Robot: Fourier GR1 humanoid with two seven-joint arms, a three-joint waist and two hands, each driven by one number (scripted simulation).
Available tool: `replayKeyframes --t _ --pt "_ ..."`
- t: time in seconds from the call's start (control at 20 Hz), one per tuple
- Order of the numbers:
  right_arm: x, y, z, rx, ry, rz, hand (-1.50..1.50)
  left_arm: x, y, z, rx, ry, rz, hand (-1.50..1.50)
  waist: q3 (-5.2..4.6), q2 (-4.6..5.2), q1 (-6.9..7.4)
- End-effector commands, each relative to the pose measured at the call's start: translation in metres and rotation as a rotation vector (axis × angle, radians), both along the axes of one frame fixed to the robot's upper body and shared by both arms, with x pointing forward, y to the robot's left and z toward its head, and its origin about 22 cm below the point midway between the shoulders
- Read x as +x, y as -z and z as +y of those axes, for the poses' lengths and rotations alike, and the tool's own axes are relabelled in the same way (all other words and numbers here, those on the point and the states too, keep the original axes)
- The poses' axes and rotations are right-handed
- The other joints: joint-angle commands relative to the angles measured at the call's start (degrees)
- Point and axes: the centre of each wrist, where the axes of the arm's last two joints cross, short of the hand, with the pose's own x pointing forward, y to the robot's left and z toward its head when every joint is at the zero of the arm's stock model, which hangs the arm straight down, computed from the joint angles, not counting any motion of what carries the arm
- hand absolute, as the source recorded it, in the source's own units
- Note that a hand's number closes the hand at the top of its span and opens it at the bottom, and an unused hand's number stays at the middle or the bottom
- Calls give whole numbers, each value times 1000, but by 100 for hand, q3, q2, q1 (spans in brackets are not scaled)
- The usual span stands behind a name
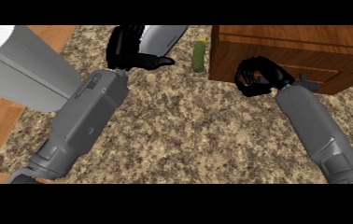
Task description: Pick up the cup, place it into the drawer and close the drawer
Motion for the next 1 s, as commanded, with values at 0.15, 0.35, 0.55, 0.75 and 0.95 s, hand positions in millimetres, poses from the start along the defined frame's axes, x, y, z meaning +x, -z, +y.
replayKeyframes --t 0.15,0.35,0.55,0.75,0.95 --pt "35 -81 -31 34 158 -119 150 -6 7 10 1 34 15 -150 -21 98 249" --pt "35 -90 -36 53 160 -118 150 -9 12 18 15 45 14 -150 -26 115 360" --pt "32 -99 -54 76 149 -123 150 -8 8 21 7 55 1 -150 -24 129 405" --pt "30 -104 -60 114 144 -122 150 -11 11 24 -6 65 11 -150 -27 135 446" --pt "27 -104 -65 122 133 -98 150 -14 15 18 -10 93 5 -150 -28 152 462"
